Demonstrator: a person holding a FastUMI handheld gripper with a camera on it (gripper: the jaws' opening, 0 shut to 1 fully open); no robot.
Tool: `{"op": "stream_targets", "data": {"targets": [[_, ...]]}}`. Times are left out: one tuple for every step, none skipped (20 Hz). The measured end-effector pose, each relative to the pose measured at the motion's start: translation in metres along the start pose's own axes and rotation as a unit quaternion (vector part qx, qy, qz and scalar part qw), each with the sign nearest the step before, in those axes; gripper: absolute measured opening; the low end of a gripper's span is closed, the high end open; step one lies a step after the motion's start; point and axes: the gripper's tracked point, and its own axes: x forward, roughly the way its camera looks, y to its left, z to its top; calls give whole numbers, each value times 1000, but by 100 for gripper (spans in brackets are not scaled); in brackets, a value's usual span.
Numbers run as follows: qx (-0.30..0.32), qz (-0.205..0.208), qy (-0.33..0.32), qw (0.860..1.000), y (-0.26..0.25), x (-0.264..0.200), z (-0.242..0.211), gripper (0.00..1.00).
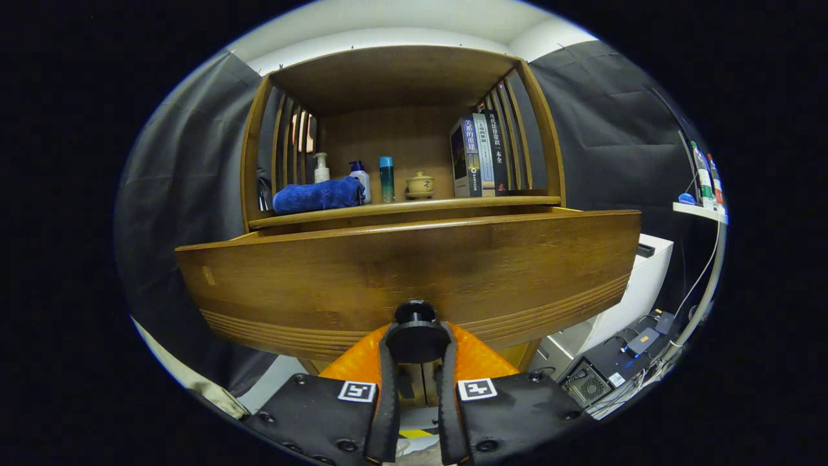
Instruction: Pull open the drawer, take out the items inside it, and place them on the countertop above the cabinet.
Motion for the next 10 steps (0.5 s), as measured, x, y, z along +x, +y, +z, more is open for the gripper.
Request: {"op": "stream_targets", "data": {"targets": [[0,-1,1,1000,0,-2,0,33],[-1,-1,0,1000,1,-4,-1,33],[-1,-4,0,1000,1,-5,-1,33],[1,-4,0,1000,1,-6,-1,33],[2,-4,1,1000,2,-7,-2,33],[1,-4,0,1000,1,-7,-2,33],[-2,-4,0,1000,0,-9,-3,33],[-4,-5,-1,1000,0,-11,-3,33],[-4,-4,-1,1000,1,-14,-4,33],[-4,-4,-3,1000,1,-16,-4,33]]}}
